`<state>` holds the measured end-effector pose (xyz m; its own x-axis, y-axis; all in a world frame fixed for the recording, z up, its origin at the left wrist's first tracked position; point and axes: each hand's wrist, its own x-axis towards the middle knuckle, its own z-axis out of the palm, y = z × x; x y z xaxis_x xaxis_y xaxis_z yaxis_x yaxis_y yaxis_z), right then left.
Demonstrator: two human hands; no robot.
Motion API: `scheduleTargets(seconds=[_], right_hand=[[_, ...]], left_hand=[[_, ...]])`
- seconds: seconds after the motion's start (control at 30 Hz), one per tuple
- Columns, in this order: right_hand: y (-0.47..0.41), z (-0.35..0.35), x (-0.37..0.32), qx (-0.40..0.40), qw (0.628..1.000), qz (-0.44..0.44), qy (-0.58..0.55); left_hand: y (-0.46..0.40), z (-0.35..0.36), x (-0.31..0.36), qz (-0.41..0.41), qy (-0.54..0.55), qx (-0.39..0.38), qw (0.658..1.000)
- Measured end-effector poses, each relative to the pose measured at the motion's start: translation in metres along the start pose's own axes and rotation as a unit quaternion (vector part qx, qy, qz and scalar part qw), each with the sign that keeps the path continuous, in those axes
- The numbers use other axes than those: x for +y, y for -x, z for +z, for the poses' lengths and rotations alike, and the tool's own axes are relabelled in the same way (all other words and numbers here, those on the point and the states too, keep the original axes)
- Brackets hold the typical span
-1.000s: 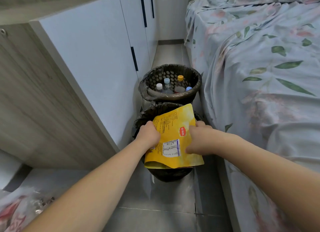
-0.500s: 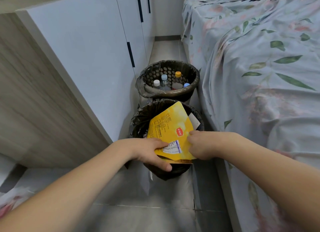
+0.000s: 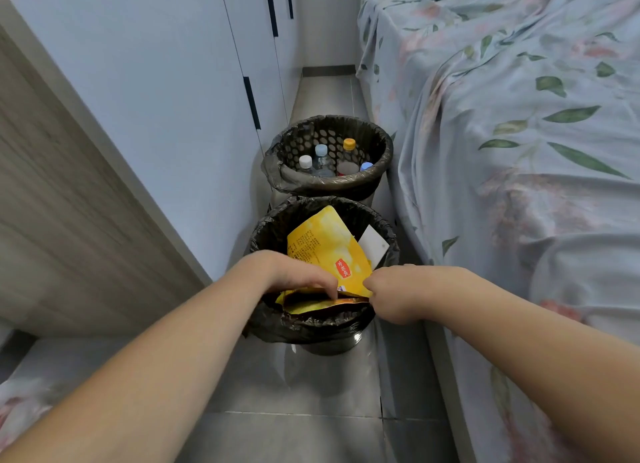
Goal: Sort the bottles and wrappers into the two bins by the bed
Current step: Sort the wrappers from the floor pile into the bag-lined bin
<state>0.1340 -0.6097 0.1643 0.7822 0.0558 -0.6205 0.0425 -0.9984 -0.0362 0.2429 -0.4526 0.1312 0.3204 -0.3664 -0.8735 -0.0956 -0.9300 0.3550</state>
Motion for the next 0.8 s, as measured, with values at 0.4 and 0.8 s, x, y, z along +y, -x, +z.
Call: scheduleTargets(seconds=[0.4, 0.8], right_hand=[[-0.003, 0.003, -0.003, -0.02, 0.999, -0.007, 0.036], [0.001, 0.0, -0.002, 0.049, 0.998, -0.018, -0.019]], left_hand=[[-0.063, 0.006, 0.004, 0.01, -0.228, 0.152, 0.962], [-0.026, 0.01, -0.005, 0.089, -0.211, 0.29, 0.929]])
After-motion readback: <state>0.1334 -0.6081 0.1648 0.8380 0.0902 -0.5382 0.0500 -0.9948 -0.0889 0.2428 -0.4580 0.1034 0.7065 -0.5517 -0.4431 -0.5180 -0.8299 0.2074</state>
